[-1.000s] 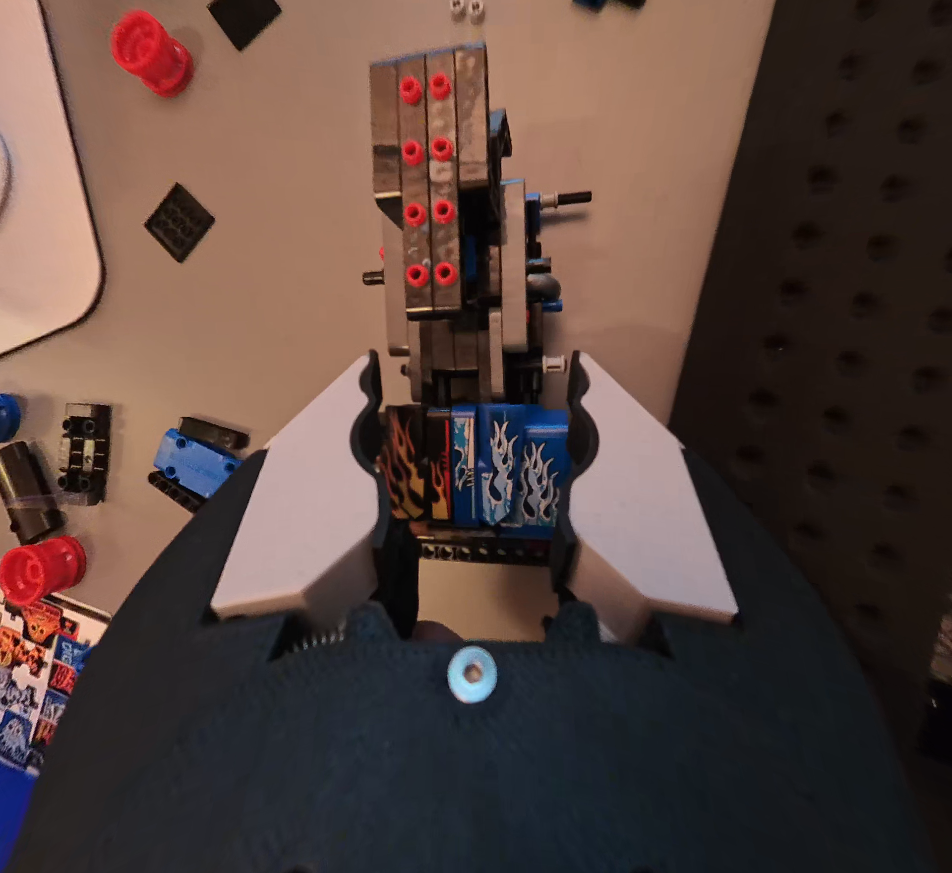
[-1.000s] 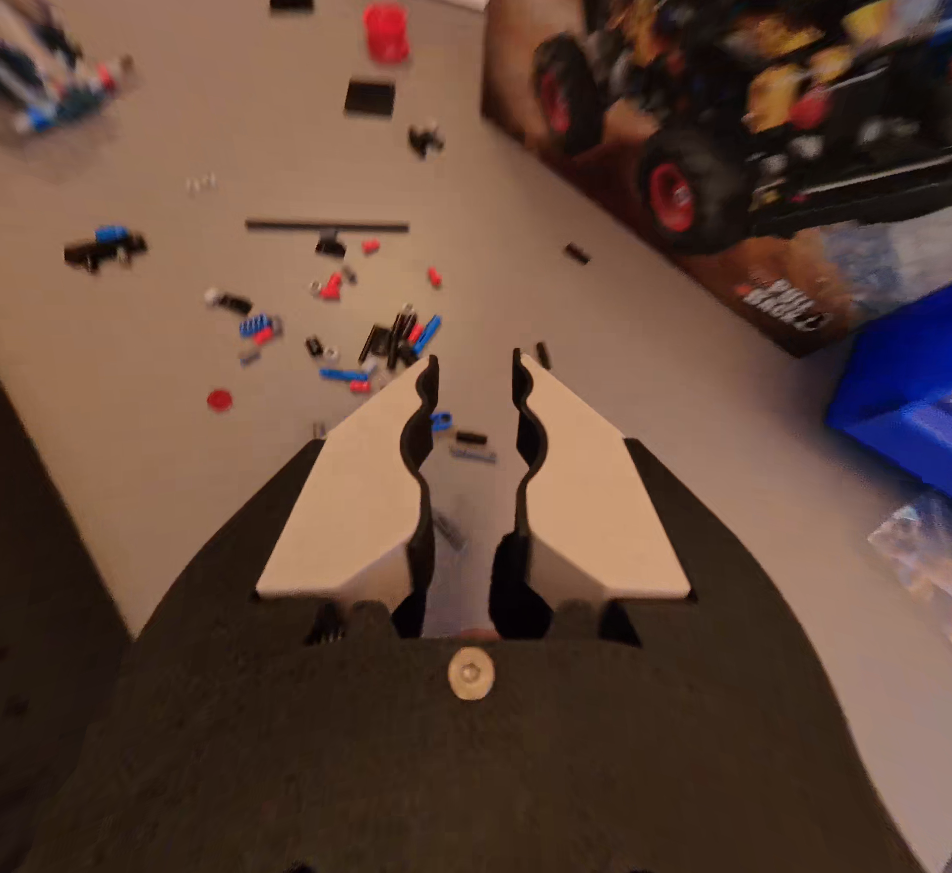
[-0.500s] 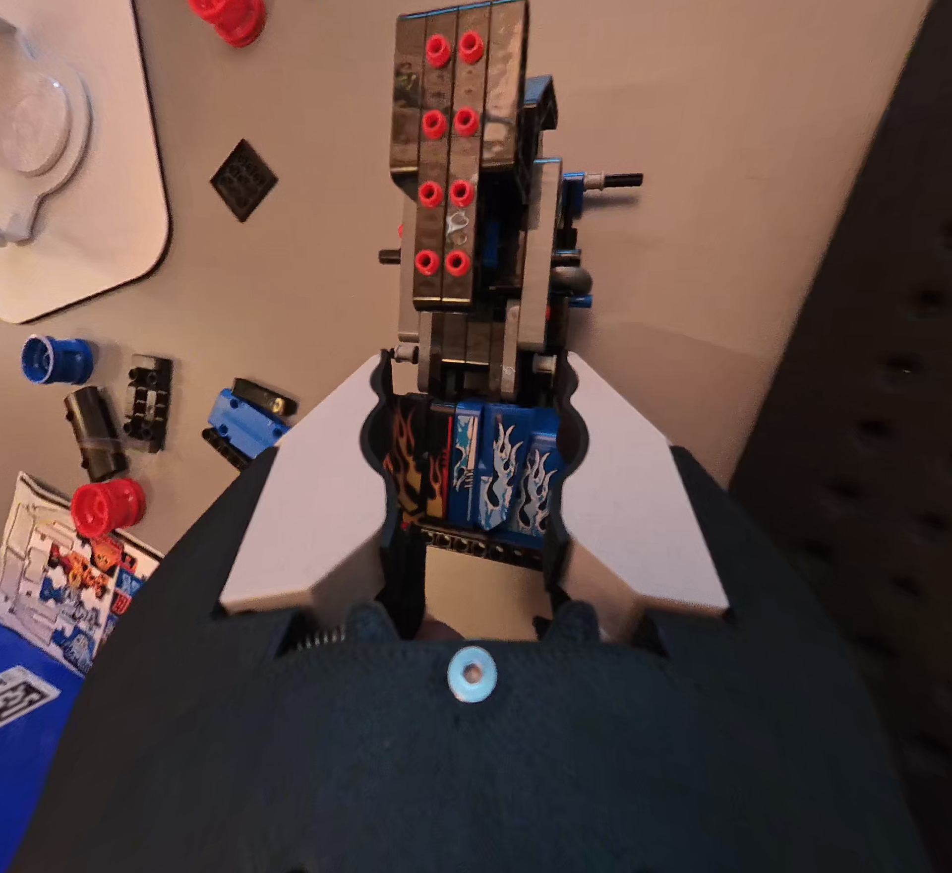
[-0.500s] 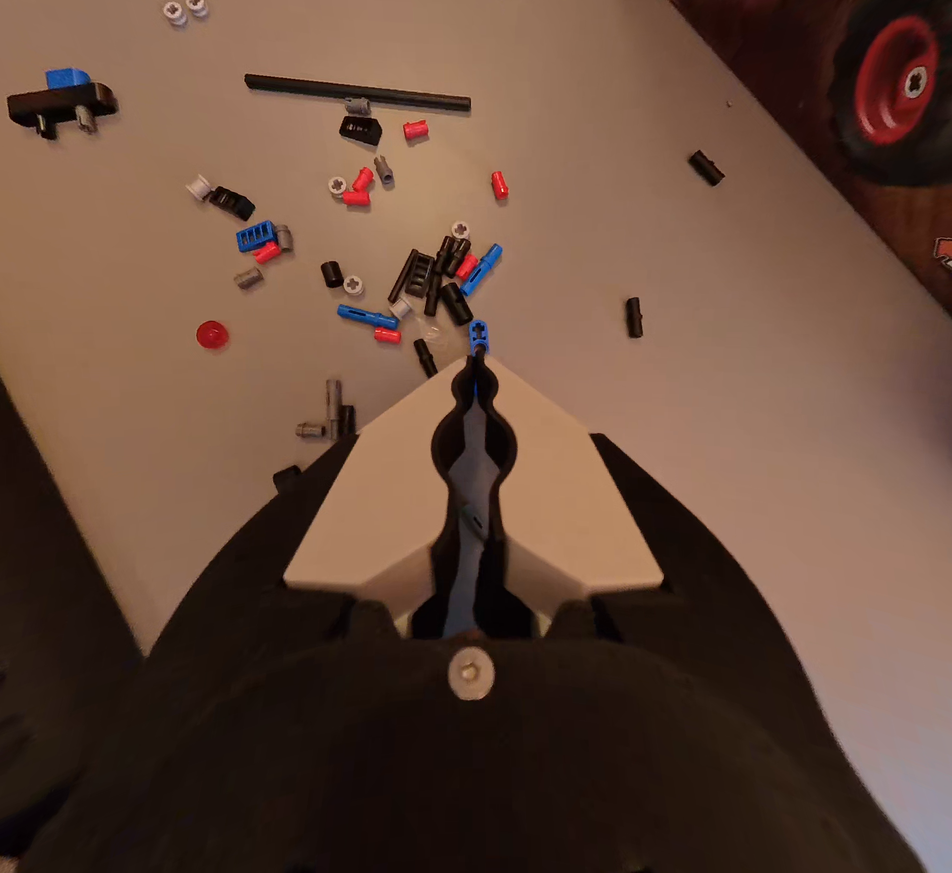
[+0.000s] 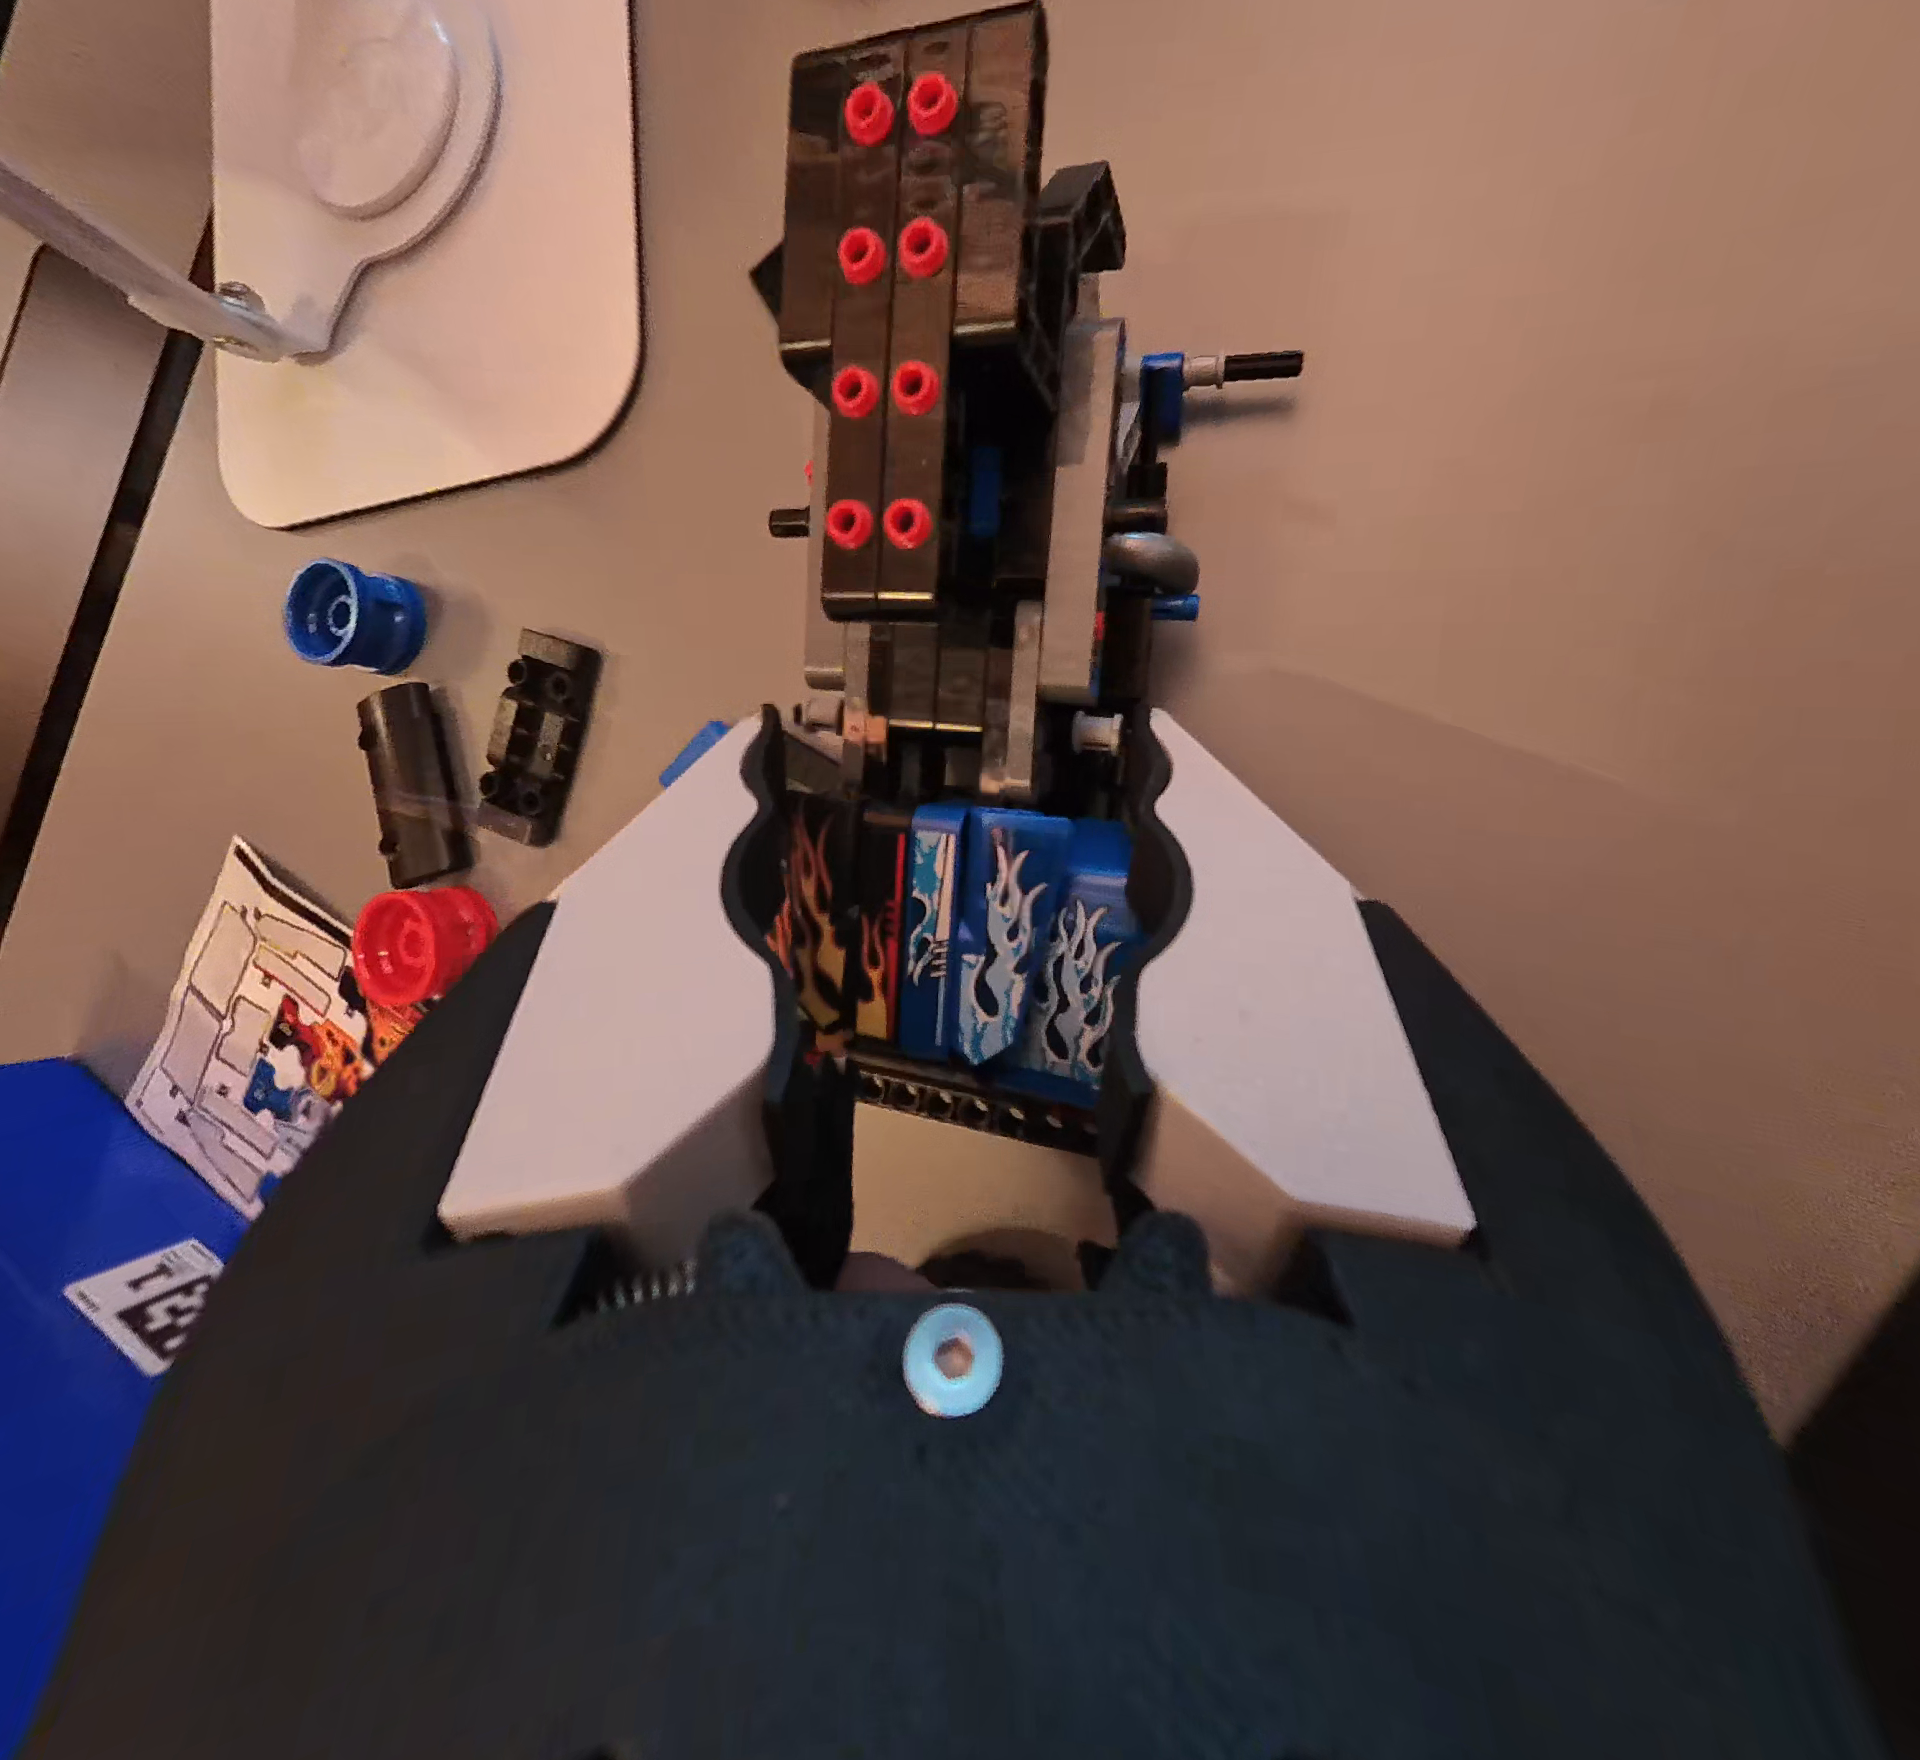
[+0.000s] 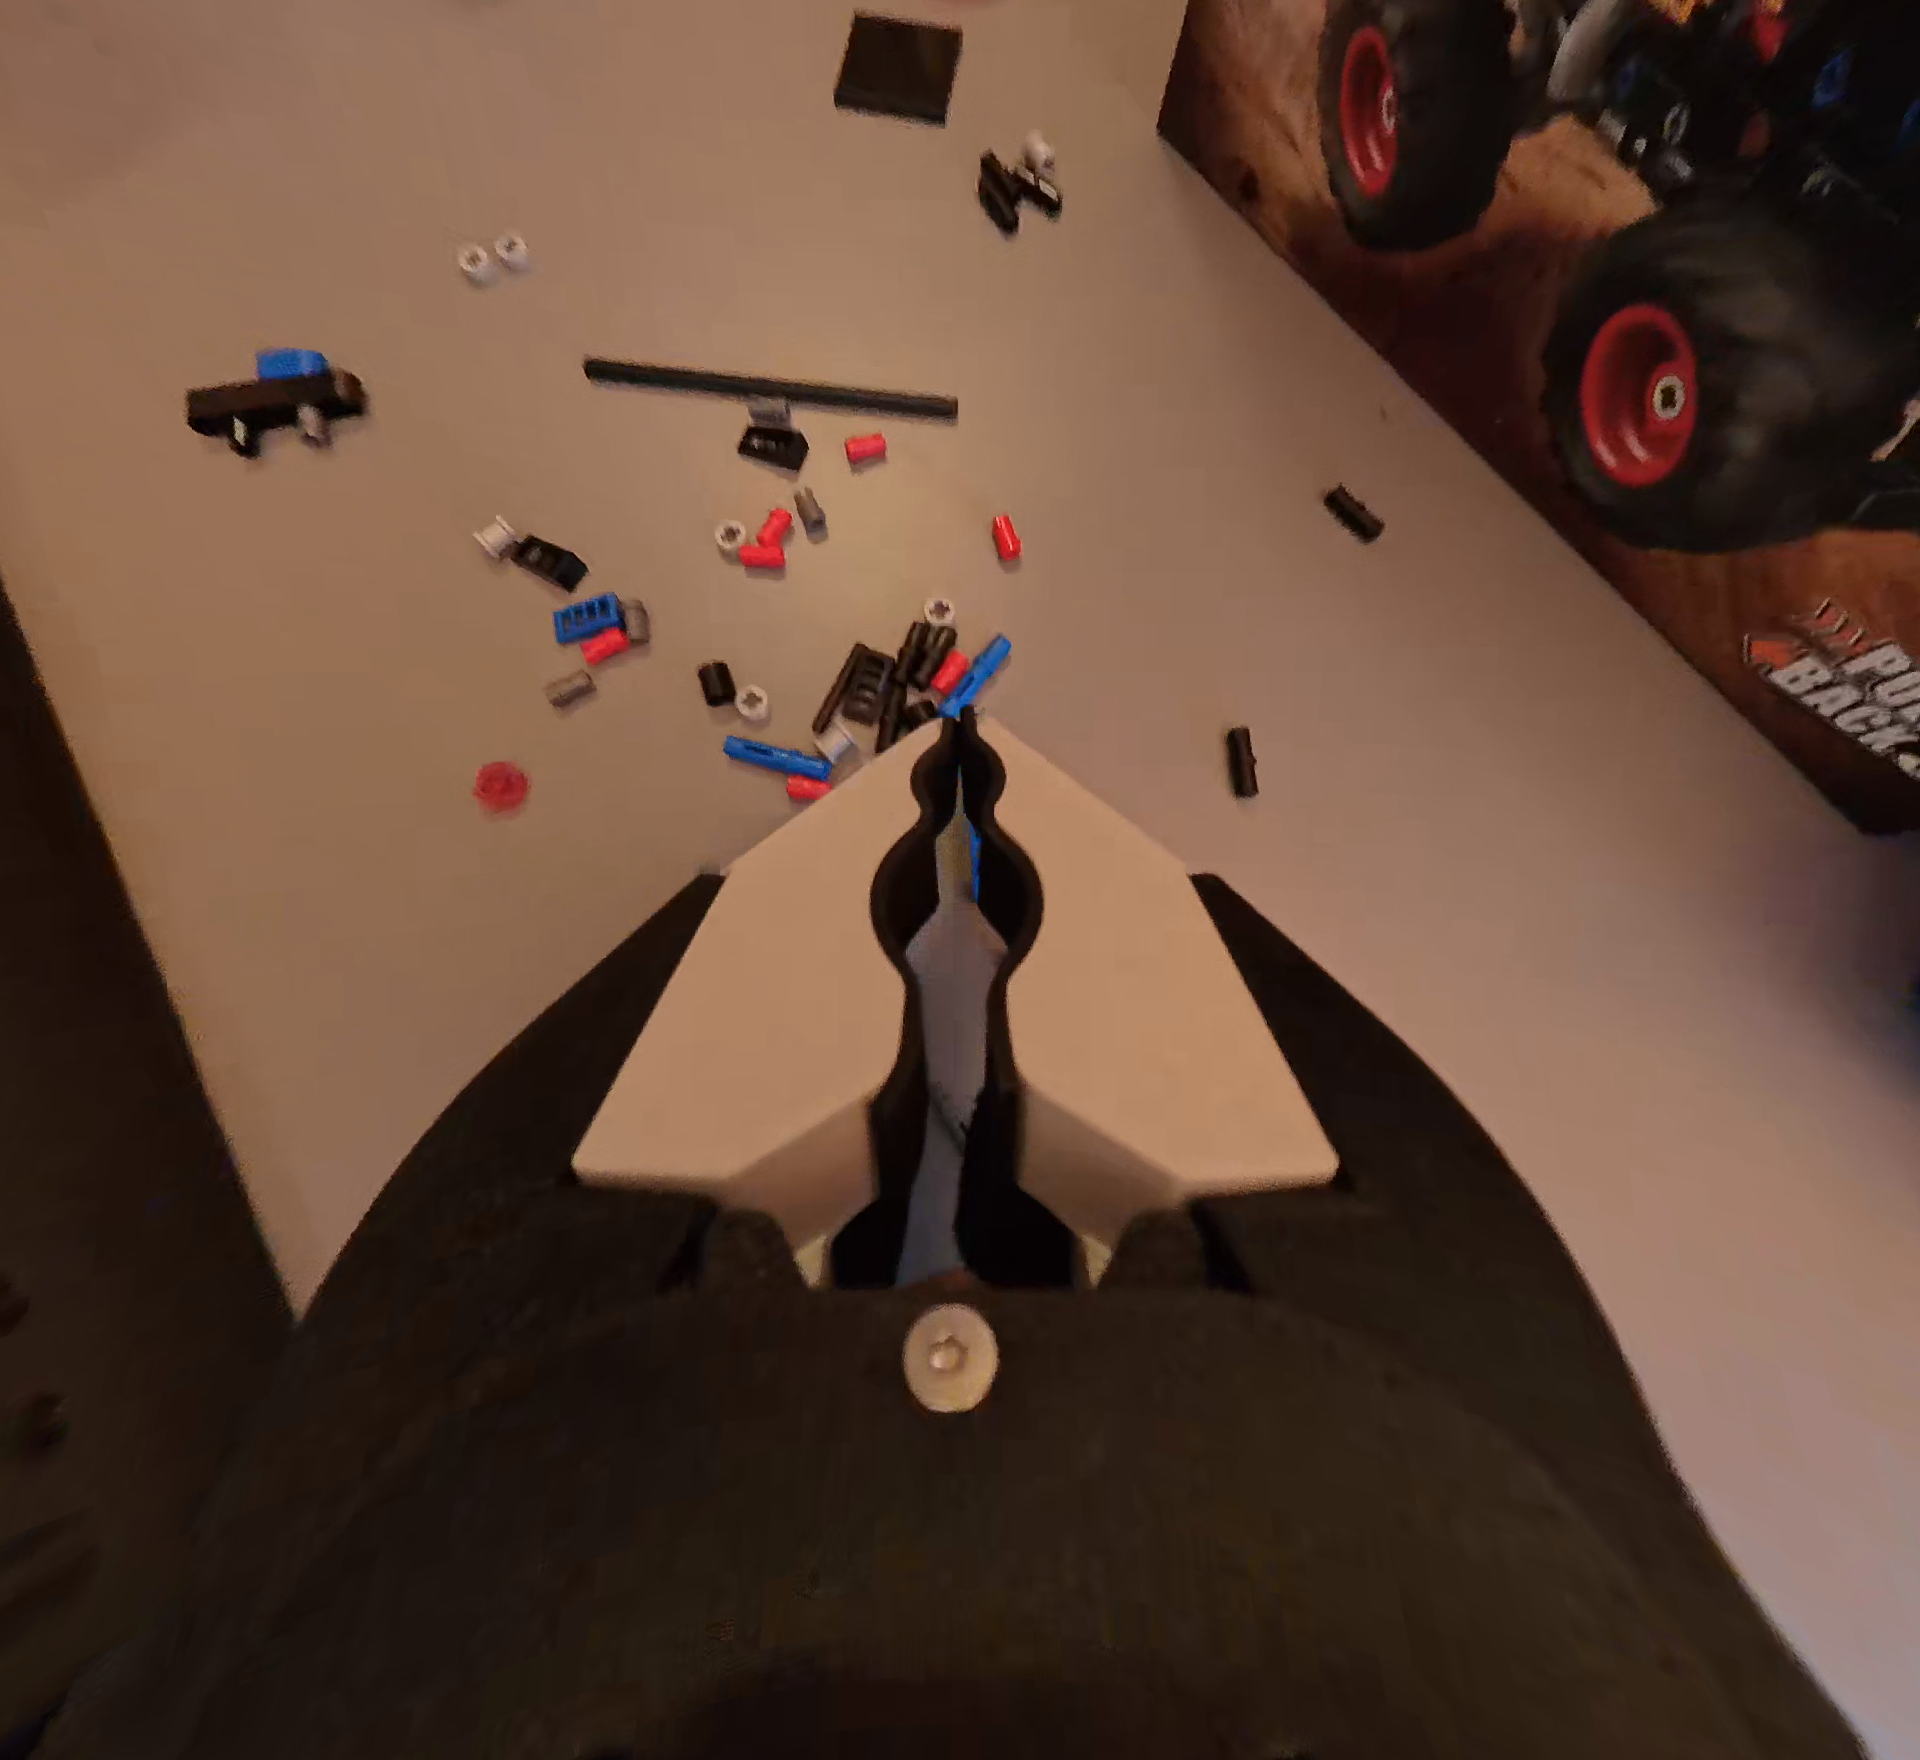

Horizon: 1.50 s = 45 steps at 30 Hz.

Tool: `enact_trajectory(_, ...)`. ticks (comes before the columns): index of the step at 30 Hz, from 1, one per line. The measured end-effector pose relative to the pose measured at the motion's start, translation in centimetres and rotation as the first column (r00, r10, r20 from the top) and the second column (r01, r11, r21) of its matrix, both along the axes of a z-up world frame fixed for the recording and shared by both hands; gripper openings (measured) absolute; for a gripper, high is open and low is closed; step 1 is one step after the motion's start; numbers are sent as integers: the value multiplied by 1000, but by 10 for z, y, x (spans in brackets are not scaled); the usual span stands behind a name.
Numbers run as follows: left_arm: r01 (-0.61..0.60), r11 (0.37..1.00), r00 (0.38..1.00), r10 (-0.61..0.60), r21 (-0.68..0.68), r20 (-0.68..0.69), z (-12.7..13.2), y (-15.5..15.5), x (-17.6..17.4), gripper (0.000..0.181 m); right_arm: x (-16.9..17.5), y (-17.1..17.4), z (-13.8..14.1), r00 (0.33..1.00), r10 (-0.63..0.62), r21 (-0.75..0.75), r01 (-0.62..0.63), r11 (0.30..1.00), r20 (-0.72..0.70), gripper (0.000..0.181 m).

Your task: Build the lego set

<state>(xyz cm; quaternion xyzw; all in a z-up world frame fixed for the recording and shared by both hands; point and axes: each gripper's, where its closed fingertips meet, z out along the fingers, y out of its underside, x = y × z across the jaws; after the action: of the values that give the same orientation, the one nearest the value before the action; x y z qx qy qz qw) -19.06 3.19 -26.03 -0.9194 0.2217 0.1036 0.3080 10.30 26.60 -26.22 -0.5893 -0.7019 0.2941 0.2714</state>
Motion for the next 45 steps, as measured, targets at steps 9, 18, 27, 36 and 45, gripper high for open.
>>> enact_trajectory(9, -14, 982, 999, 20, 190, -31, 44, 9, 4, 84, -37, -43, 60, 974, 53, -164, -90, 982, -220, 0)
enact_trajectory(18, 207, 867, 977, -157, 454, -146, 105, 33, 94, 69, -48, -73, 111, 925, 31, -368, -182, 912, -380, 0)
enact_trajectory(27, 435, 818, 900, -382, 377, -209, 71, 63, 174, 63, -10, -21, 48, 994, -96, -38, 94, 995, -50, 11)
enact_trajectory(36, 457, 830, 890, -426, 320, -163, 23, 71, 182, 62, 18, 6, -31, 965, -83, 25, 79, 997, 251, 14)
enact_trajectory(45, 423, 832, 906, -398, 358, -144, 24, 77, 180, 62, -12, -20, 15, 998, -39, -73, 43, 996, 53, 5)
